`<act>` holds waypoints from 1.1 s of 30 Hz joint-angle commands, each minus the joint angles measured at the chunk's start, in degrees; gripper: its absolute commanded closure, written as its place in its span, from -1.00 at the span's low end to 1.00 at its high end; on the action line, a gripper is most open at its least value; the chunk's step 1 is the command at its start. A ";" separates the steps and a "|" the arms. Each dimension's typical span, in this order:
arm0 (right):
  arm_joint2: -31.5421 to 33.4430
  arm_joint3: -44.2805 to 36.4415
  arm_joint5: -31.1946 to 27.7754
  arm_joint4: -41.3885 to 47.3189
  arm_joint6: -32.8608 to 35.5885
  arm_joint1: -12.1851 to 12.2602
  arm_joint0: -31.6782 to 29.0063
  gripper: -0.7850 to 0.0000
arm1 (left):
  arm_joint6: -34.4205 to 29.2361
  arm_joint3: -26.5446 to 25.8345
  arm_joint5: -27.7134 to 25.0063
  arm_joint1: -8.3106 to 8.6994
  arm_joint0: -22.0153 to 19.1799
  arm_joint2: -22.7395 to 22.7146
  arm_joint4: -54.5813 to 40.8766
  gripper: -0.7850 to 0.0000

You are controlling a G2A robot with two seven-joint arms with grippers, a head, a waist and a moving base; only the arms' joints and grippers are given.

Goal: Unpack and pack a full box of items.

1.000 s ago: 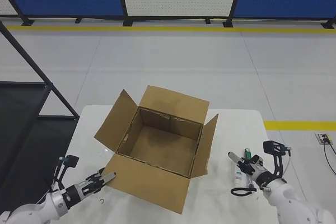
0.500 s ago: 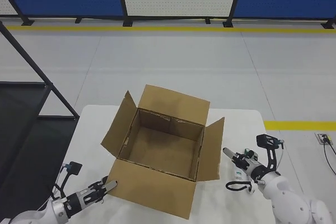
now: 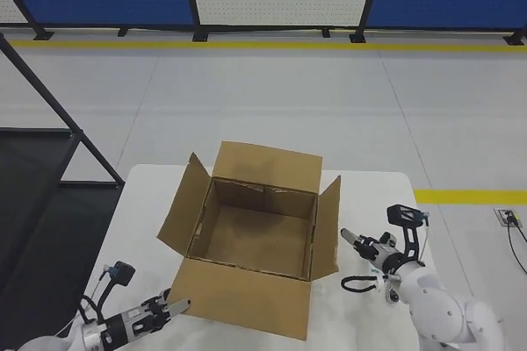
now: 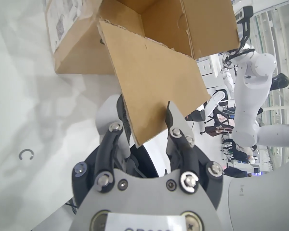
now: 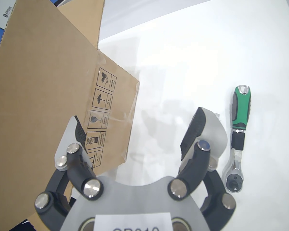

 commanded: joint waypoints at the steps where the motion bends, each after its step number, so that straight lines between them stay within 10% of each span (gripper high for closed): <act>1: -0.23 -0.87 0.53 -2.86 0.31 0.18 -0.74 -1.00 | -0.61 -0.64 -0.82 0.13 0.45 -0.03 0.03 0.12; 5: -0.58 -2.37 3.82 -9.13 4.35 0.52 -2.10 -1.00 | -0.89 -1.46 -1.93 0.36 1.05 -0.27 0.54 0.03; 8: -0.60 -2.49 4.61 -9.71 4.53 0.52 -2.11 -1.00 | -0.35 -1.51 -2.30 0.52 1.28 -0.98 0.53 -0.98; 19: -0.94 1.15 8.61 -18.68 3.28 0.75 -2.01 -1.00 | 2.24 -0.37 -2.03 1.03 2.58 -6.26 -4.78 -1.00; 33: -6.32 9.67 -0.58 -29.24 14.61 1.14 2.52 -0.98 | 6.06 -1.01 -1.09 1.17 3.94 -8.48 -8.80 -1.00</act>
